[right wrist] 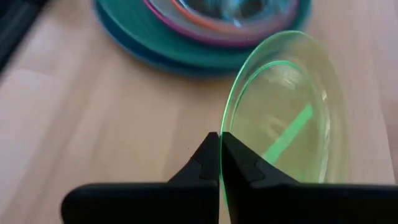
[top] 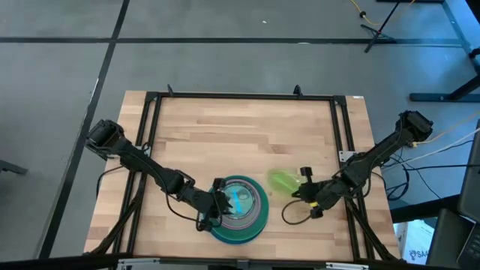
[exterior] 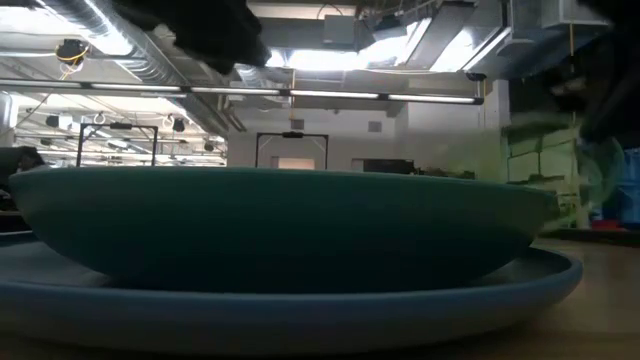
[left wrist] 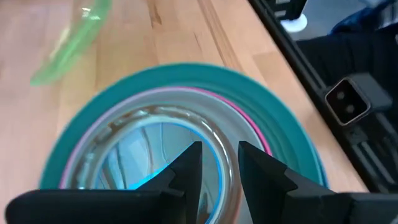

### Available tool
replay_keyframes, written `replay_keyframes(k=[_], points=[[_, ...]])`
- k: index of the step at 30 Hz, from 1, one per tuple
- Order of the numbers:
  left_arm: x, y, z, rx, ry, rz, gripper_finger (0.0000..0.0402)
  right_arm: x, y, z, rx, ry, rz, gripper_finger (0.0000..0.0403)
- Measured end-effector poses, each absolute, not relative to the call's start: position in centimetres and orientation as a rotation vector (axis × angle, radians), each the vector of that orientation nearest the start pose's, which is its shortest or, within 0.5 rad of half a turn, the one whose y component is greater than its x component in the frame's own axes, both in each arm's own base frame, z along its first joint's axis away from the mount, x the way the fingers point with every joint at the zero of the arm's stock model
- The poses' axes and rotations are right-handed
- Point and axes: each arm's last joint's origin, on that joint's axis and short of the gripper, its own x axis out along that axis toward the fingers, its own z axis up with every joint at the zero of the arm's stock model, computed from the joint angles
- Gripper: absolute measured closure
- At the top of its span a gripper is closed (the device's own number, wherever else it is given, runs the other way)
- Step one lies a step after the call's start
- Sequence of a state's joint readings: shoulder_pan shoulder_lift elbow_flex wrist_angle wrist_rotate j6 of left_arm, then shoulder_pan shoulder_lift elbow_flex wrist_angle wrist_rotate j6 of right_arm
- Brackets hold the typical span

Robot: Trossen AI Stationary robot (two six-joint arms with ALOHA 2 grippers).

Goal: Stack plastic plates
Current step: Stack the green plate on the blue plate

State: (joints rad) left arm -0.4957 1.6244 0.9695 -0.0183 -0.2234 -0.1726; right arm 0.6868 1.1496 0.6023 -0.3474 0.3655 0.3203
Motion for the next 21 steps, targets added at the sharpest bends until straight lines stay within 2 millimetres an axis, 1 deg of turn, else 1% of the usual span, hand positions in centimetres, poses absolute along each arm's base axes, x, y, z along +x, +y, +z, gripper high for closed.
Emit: replay_keyframes(k=[3,7,11,13,16,21], points=[[29.7,-15.3,21.8,0.071,0.626,-0.199,0.0304,17.6,13.2,20.1,-0.21,0.712,0.255,0.0402],[29.1,-15.2,23.2,0.127,0.573,-0.177,0.0304,18.3,13.7,21.2,-0.308,0.564,0.326,0.0402],[28.6,-15.1,24.4,0.192,0.496,-0.063,0.0304,19.0,14.3,21.7,-0.407,0.443,0.373,0.0402],[28.4,-14.9,25.2,0.202,0.446,0.02,0.0304,19.5,14.7,21.7,-0.435,0.404,0.404,0.0402],[27.9,-14.7,26.3,0.23,0.389,0.123,0.0304,20.6,14.8,20.9,-0.463,0.389,0.436,0.0402],[27.7,-14.5,27.4,0.231,0.316,0.215,0.0304,23.2,14.5,19.6,-0.481,0.332,0.471,0.0402]])
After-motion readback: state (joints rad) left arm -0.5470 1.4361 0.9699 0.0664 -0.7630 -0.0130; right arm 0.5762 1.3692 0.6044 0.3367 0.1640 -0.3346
